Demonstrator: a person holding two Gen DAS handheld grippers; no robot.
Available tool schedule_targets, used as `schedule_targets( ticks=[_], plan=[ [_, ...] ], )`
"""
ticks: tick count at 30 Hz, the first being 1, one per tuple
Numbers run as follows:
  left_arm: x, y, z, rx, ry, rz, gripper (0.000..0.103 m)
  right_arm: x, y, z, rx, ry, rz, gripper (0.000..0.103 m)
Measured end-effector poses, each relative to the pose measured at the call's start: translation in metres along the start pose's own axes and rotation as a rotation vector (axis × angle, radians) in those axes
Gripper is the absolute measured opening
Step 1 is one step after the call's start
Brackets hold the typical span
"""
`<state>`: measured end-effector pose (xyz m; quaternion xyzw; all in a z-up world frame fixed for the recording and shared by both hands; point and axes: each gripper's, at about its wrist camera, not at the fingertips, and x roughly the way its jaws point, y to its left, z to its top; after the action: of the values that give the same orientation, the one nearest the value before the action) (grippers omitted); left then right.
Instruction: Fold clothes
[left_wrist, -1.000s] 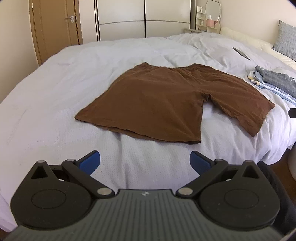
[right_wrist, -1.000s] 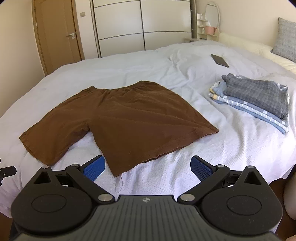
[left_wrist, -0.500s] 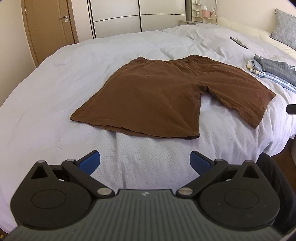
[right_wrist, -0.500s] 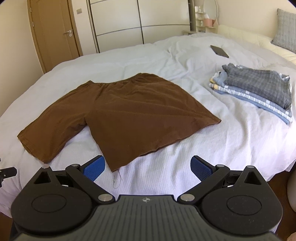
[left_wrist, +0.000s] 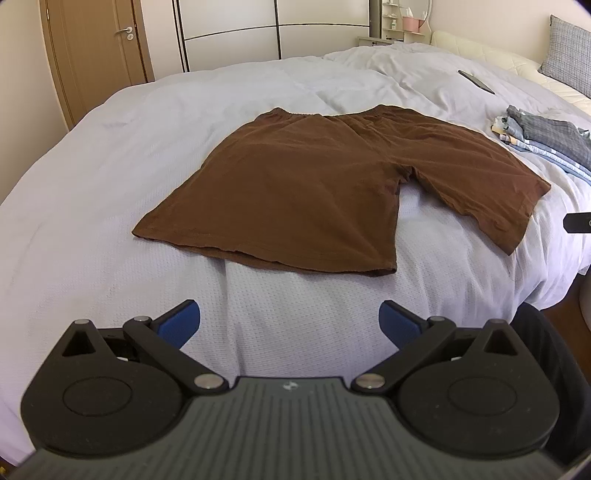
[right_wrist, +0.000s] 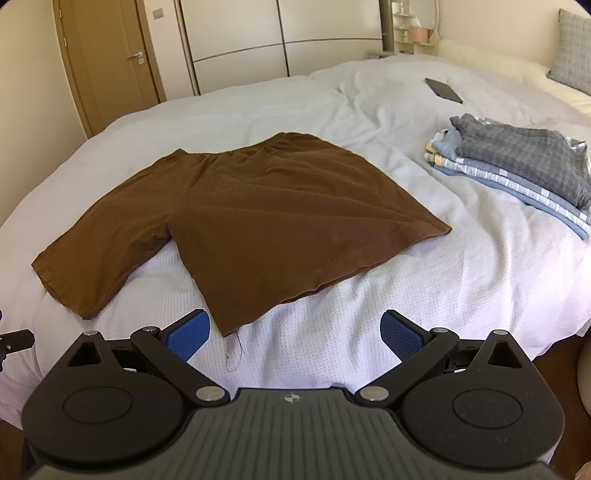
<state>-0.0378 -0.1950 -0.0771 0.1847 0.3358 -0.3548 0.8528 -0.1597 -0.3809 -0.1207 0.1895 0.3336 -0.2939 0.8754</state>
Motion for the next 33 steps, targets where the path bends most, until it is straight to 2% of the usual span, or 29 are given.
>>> schedule_targets(
  ticks=[12,17,20,26,33],
  plan=[
    [0.005,-0.002,0.004,0.010,-0.002,-0.008,0.102,0.006,-0.002,-0.001,0.006,0.012,0.000,0.101],
    [0.010,-0.007,0.014,0.060,-0.009,-0.023,0.102,0.009,-0.005,-0.002,0.012,0.016,0.001,0.101],
    [0.013,-0.010,0.030,0.117,-0.034,-0.038,0.102,0.011,-0.010,-0.002,0.021,0.013,-0.003,0.101],
    [0.024,-0.028,0.083,0.276,-0.109,-0.090,0.102,0.008,-0.034,0.004,0.062,-0.035,-0.037,0.101],
    [0.034,-0.087,0.138,0.482,-0.217,-0.210,0.102,0.005,-0.070,0.019,0.079,-0.094,-0.092,0.101]
  ],
)
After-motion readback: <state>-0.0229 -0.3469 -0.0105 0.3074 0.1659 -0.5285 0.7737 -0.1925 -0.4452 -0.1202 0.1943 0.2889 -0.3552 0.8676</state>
